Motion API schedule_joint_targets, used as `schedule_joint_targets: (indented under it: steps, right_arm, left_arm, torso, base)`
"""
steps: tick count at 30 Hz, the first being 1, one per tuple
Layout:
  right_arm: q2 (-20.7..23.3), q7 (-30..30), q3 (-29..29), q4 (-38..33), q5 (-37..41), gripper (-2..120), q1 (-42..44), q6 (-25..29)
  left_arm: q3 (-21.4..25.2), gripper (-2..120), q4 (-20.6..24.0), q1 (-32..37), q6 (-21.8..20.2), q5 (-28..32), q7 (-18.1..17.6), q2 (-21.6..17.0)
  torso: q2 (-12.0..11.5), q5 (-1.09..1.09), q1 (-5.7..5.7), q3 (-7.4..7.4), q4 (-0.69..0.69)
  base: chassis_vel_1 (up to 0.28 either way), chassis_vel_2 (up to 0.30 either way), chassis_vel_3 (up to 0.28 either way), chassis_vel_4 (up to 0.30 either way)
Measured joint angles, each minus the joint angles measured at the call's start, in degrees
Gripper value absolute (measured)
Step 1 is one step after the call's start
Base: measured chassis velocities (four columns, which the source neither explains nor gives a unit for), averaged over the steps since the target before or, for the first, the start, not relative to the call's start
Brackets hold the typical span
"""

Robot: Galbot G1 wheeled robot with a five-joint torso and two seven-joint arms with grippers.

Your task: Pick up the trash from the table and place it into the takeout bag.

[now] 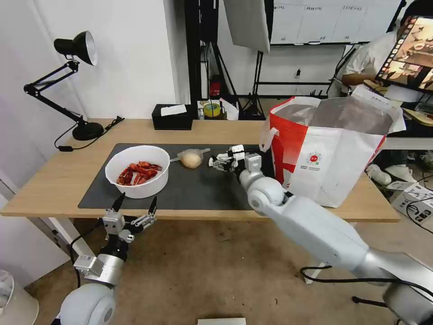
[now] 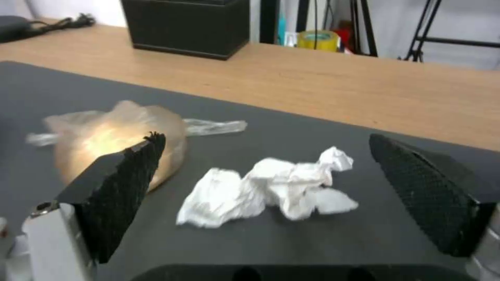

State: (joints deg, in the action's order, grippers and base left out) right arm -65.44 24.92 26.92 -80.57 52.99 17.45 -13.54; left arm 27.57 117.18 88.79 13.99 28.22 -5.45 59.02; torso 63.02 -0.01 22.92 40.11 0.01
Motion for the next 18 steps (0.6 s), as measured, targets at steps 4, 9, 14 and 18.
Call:
schedule_joint_targets:
  steps: [4, 9, 14, 18]
  right_arm:
    - [-2.4, 0.0, 0.28, 4.81, 0.77, 100, -2.05, -1.57]
    - [-4.83, -0.28, 0.77, 10.01, 0.92, 100, -4.34, -3.57]
    - [-6.74, -1.24, 0.85, 14.29, 0.83, 100, -5.5, -4.6]
    - [-8.28, -3.16, 0.85, 17.84, 0.44, 100, -6.02, -5.0]
  left_arm:
    - [0.01, 100, 0.02, 0.04, 0.0, 0.07, -0.03, 0.17]
    - [0.04, 100, 0.02, 0.07, 0.01, 0.11, -0.03, 0.24]
    - [-0.2, 100, -0.07, 0.06, 0.08, 0.12, -0.04, 0.39]
    - [-0.29, 100, -0.22, -0.02, 0.22, 0.12, -0.03, 0.44]
  torso:
    - [0.0, 0.0, 0.0, 0.0, -0.01]
    - [0.0, 0.0, 0.0, 0.0, 0.0]
    - [0.0, 0.0, -0.01, 0.0, 0.0]
    - [0.0, 0.0, 0.0, 0.0, -0.01]
  base:
    - [0.0, 0.0, 0.0, 0.0]
    - [0.0, 0.0, 0.0, 0.0]
    - [0.0, 0.0, 0.0, 0.0]
    - [0.0, 0.0, 0.0, 0.0]
